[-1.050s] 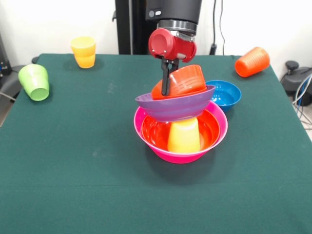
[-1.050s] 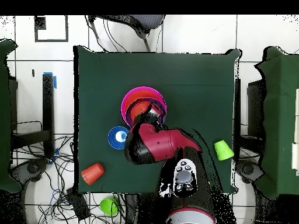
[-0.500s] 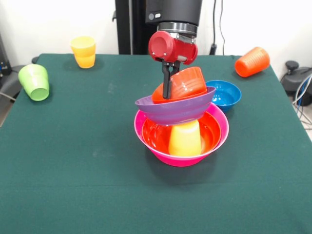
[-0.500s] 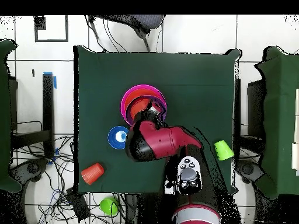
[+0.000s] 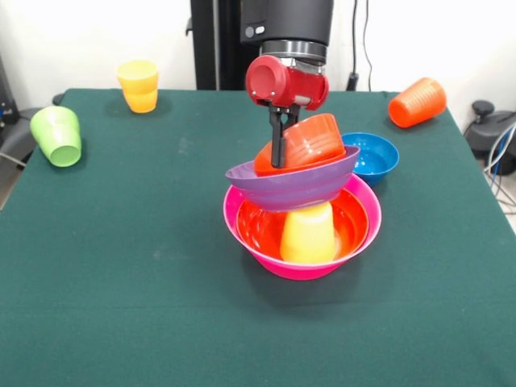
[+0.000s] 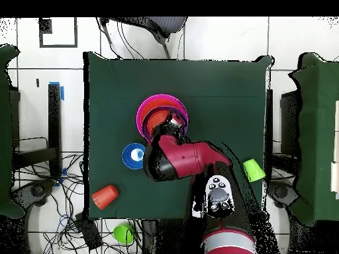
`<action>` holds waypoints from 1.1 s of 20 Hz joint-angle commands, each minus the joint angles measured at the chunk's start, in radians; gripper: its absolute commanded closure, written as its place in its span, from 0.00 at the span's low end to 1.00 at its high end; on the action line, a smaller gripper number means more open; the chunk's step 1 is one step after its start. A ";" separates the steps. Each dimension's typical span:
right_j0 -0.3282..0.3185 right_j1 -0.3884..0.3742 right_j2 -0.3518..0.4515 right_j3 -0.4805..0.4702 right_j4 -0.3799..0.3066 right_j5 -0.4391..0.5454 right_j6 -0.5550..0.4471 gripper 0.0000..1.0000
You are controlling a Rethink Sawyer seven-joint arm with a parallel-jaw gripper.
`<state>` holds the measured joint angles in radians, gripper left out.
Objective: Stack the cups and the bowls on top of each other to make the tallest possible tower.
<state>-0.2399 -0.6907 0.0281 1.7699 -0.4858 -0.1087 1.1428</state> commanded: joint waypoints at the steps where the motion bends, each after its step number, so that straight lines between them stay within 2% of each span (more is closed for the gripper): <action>1: -0.007 0.096 0.151 -0.027 0.009 -0.017 0.194 1.00; 7: -0.035 0.089 0.192 -0.015 -0.003 -0.024 0.195 1.00; 13: -0.090 0.100 0.267 0.001 -0.031 -0.030 0.186 1.00; 22: -0.074 0.140 0.260 -0.049 -0.013 -0.035 0.177 1.00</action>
<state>-0.3335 -0.6776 0.1500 1.7621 -0.4879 -0.1337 1.1428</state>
